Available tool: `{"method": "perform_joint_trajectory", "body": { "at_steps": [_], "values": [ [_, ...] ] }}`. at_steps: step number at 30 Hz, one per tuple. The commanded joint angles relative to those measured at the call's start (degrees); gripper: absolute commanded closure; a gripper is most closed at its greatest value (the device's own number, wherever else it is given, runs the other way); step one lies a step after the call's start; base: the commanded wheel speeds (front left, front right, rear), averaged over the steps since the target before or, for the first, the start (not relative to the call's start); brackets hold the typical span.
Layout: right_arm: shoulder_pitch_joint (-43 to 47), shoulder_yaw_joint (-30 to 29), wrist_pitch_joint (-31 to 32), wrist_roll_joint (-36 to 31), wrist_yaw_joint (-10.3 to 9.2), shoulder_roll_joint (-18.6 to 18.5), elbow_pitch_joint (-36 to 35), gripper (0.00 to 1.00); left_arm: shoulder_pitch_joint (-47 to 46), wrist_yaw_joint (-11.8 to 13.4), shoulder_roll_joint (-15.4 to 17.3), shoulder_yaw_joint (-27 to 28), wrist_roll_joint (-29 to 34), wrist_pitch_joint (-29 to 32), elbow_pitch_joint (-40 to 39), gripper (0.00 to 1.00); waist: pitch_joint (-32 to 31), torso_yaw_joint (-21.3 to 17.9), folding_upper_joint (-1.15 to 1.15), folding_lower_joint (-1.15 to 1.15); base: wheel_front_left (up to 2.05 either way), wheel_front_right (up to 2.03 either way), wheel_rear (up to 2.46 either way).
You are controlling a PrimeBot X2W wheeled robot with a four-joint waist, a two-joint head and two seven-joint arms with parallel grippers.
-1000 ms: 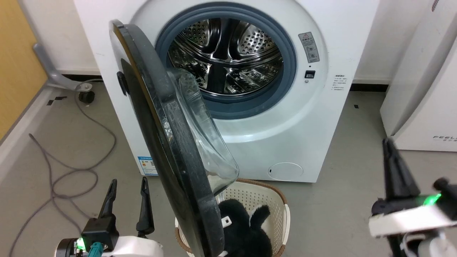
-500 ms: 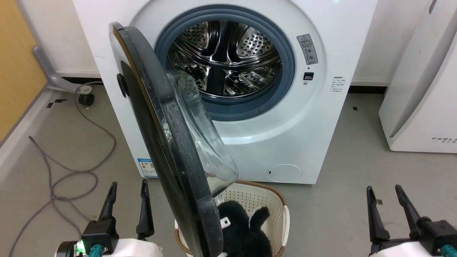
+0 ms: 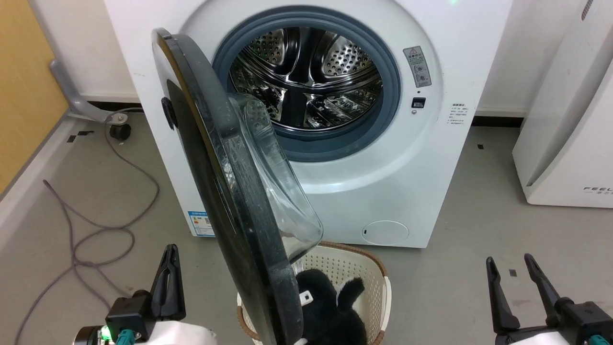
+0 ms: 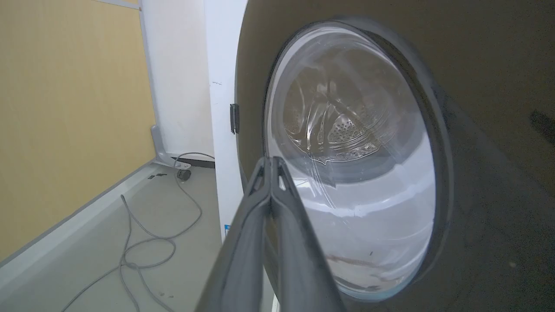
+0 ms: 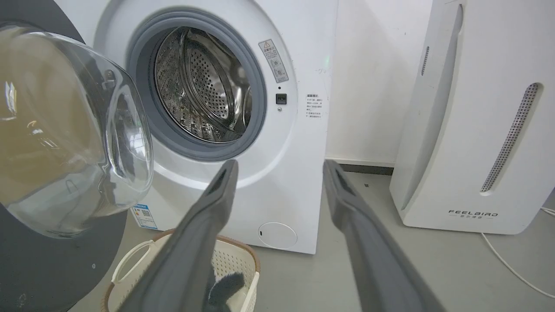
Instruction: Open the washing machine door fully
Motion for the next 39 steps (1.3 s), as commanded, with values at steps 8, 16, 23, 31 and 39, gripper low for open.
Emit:
{"method": "perform_joint_trajectory", "body": {
  "at_steps": [8,16,23,31,39],
  "values": [
    [0.6,-0.3,-0.2,0.1,0.03,0.3,-1.6,0.0,-2.3,-0.8,0.1,2.6,1.7,-0.3,-6.4,1.0,0.3,0.5,0.0,0.0,0.0,0.0,0.0],
    [0.6,-0.5,-0.2,0.2,0.03,0.3,-2.1,0.0,-4.2,-0.9,0.1,1.0,2.7,-0.3,-16.7,1.0,0.4,0.6,0.0,0.0,0.0,0.0,0.0],
    [0.4,-0.6,-0.2,-0.5,0.03,0.3,-2.0,0.0,-5.4,-0.8,0.1,-3.1,2.8,-0.3,-23.2,1.0,0.6,0.5,0.0,0.0,0.0,0.0,0.0],
    [0.0,-0.7,-0.2,-1.1,0.03,0.3,-1.9,0.0,-6.5,-1.2,0.1,-11.5,1.6,-0.3,-25.7,1.0,0.9,0.5,0.0,0.0,0.0,0.0,0.0],
    [-0.1,-0.6,-0.2,-1.3,0.03,0.3,-1.4,0.0,-6.5,-2.2,0.1,-20.2,0.9,-0.3,-24.9,1.0,0.9,0.5,0.0,0.0,0.0,0.0,0.0]
  ]
}}
